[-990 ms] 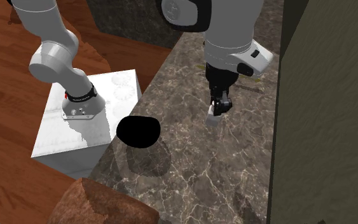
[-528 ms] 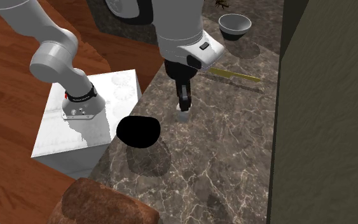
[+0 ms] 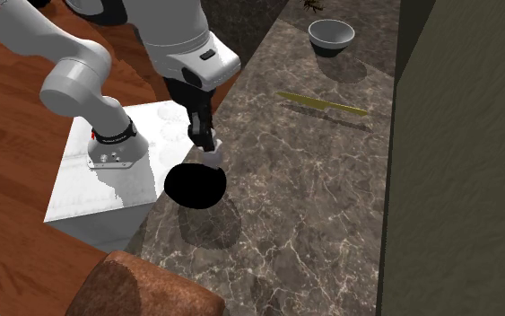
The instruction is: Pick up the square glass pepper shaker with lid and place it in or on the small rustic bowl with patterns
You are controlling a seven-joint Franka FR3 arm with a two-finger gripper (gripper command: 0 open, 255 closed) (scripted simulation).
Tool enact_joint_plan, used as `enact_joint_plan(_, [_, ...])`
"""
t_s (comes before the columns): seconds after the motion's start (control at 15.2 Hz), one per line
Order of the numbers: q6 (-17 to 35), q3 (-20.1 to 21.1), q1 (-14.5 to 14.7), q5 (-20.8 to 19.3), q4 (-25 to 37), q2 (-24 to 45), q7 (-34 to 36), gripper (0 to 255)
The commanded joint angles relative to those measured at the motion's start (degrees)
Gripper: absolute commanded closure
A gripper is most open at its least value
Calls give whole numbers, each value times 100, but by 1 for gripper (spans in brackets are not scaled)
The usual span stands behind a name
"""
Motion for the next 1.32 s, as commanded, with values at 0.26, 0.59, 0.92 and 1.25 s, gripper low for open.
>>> enact_joint_plan(0.26, [-357,123,-365,-402,-764,-1158,-15,255])
enact_joint_plan(0.59, [25,44,-393,-464,-1133,-1147,5,255])
enact_joint_plan(0.92, [418,-45,-416,-528,-1477,-1098,21,255])
enact_joint_plan(1.25, [825,-145,-433,-591,-1796,-1009,32,255])
